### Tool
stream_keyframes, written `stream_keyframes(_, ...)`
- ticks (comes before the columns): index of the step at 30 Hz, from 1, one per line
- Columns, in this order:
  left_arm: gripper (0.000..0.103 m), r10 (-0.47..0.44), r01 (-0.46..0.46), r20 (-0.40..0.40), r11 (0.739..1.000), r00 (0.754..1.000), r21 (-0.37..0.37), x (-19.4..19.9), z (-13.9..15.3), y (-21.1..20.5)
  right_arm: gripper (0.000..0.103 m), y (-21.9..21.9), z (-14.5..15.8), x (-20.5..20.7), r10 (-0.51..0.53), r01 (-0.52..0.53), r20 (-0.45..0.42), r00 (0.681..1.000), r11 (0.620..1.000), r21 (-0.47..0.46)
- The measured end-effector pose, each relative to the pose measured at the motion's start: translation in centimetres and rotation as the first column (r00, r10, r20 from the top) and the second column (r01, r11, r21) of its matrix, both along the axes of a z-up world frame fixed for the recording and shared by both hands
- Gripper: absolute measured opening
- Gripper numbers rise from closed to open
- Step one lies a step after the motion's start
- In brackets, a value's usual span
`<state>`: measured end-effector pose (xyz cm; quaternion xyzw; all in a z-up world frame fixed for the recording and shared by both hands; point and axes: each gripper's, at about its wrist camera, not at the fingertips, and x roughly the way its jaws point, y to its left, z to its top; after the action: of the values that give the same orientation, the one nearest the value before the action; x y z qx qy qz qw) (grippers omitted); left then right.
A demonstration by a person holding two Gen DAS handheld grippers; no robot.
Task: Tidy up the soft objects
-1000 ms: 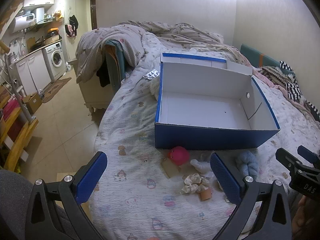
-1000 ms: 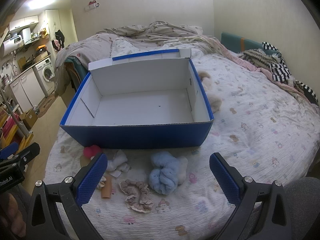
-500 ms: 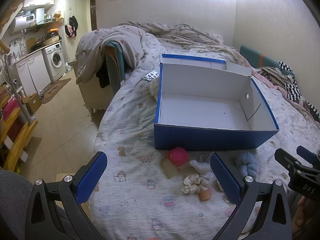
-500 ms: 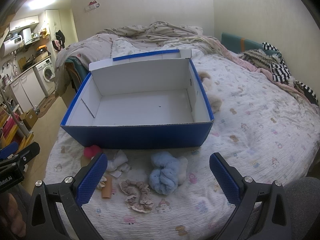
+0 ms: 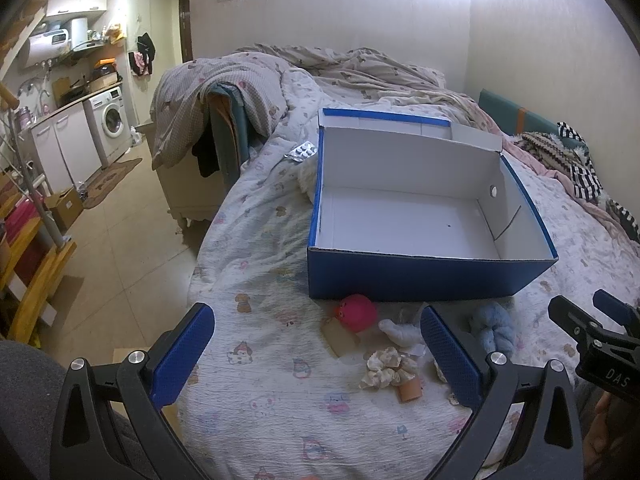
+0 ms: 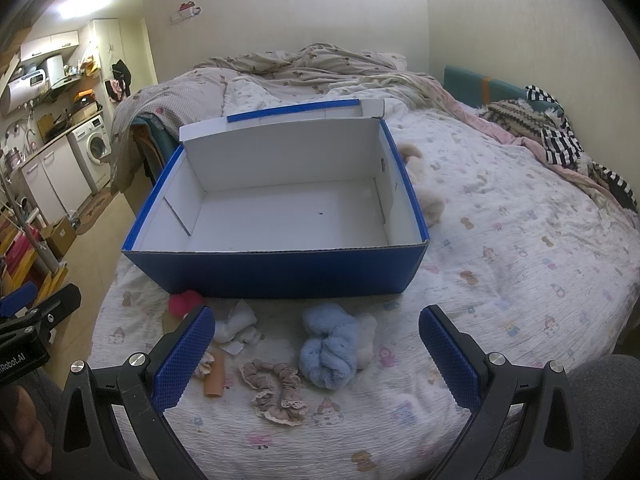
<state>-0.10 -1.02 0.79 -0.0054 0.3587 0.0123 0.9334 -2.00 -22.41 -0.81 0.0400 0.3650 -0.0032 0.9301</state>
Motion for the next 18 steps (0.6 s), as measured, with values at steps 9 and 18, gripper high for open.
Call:
stream_keyframes(9, 0.103, 0.002, -0.002, 0.0, 1.0, 1.0, -0.002, -0.04, 0.05, -0.02, 0.103, 0.02, 0.0, -0.02, 0.001, -0.001, 0.001, 1.0, 1.0, -0.001)
stream_keyframes(18, 0.103, -0.001, 0.001, 0.003, 1.0, 1.0, 0.002, -0.06, 0.2, -0.12, 0.103, 0.05, -0.01, -0.01, 0.0, 0.0, 0.001, 1.0, 1.0, -0.001)
